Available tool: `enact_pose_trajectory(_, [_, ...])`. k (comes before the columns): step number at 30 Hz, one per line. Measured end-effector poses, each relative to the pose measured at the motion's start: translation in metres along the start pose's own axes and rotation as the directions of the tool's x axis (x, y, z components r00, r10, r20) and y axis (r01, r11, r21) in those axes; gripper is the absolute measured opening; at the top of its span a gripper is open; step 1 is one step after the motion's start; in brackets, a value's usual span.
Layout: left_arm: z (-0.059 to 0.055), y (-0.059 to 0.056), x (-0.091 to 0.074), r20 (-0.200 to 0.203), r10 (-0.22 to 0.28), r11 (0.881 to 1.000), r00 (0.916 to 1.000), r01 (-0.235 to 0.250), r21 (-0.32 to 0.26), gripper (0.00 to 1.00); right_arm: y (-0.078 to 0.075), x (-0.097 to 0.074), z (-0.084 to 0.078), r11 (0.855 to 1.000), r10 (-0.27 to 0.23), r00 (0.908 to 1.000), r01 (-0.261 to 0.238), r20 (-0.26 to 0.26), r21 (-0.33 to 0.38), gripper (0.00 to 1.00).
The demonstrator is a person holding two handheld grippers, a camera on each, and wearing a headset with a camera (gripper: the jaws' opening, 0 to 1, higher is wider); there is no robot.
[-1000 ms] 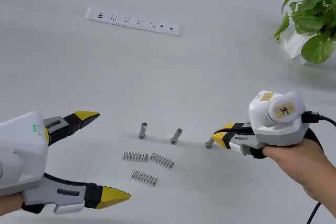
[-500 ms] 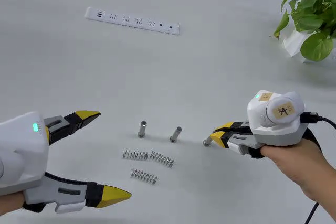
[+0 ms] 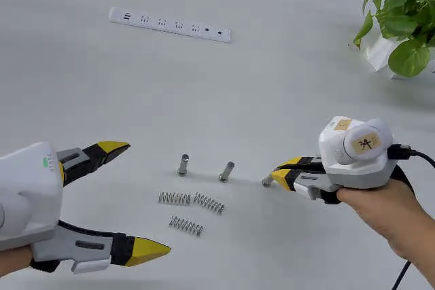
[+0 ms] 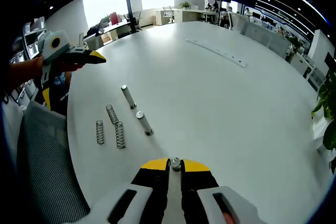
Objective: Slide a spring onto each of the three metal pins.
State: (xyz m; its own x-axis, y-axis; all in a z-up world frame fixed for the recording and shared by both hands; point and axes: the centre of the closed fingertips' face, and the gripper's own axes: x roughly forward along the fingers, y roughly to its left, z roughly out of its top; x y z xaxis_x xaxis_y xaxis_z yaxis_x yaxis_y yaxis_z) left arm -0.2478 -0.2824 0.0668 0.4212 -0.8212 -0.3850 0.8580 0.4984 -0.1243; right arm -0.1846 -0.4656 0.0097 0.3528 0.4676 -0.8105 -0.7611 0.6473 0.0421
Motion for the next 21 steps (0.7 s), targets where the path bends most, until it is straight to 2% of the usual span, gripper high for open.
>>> enact_pose_trajectory(21, [-0.0012,0.0001,0.0003,-0.001,-0.001,1.0,1.0,0.001,-0.003,0.98,0.0,0.0009,-0.0007,1.0,0.0,1.0,0.0,0.006,0.006,0.06])
